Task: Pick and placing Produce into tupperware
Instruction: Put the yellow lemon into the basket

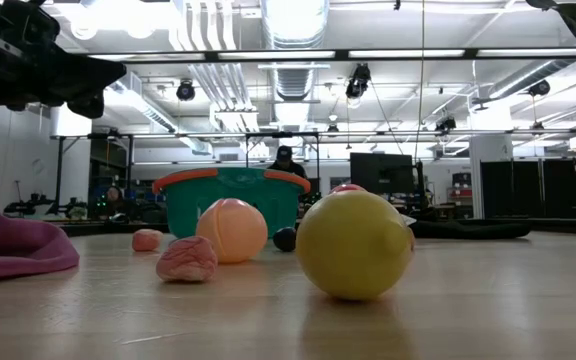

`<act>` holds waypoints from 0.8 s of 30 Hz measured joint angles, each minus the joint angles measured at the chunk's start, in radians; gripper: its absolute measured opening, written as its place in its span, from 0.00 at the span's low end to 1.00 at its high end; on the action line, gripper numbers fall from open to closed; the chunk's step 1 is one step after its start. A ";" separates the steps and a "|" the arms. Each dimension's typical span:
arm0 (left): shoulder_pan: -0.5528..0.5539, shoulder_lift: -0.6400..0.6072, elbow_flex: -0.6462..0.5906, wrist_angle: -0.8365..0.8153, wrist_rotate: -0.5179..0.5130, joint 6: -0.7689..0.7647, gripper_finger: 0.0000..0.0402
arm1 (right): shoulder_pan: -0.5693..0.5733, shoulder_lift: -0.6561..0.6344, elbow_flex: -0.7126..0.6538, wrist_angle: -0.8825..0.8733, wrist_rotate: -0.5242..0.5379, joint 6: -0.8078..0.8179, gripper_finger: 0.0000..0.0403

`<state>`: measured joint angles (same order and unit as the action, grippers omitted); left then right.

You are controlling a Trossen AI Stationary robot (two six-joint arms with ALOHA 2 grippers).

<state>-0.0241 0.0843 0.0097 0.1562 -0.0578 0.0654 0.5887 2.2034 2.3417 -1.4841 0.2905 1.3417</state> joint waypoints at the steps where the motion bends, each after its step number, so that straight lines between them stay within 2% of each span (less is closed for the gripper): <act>1: 0.000 0.000 0.000 0.000 0.000 0.000 0.00 | -0.002 0.003 0.000 -0.010 0.002 0.010 0.65; 17: 0.000 0.000 0.000 -0.008 0.000 -0.003 0.00 | -0.025 0.096 -0.002 0.000 -0.001 0.028 0.65; 24: 0.000 0.000 0.000 -0.007 -0.001 -0.003 0.00 | -0.027 0.137 -0.002 0.010 -0.066 -0.008 0.66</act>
<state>-0.0238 0.0841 0.0097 0.1490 -0.0589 0.0628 0.5618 2.3403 2.3394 -1.4738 0.2250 1.3338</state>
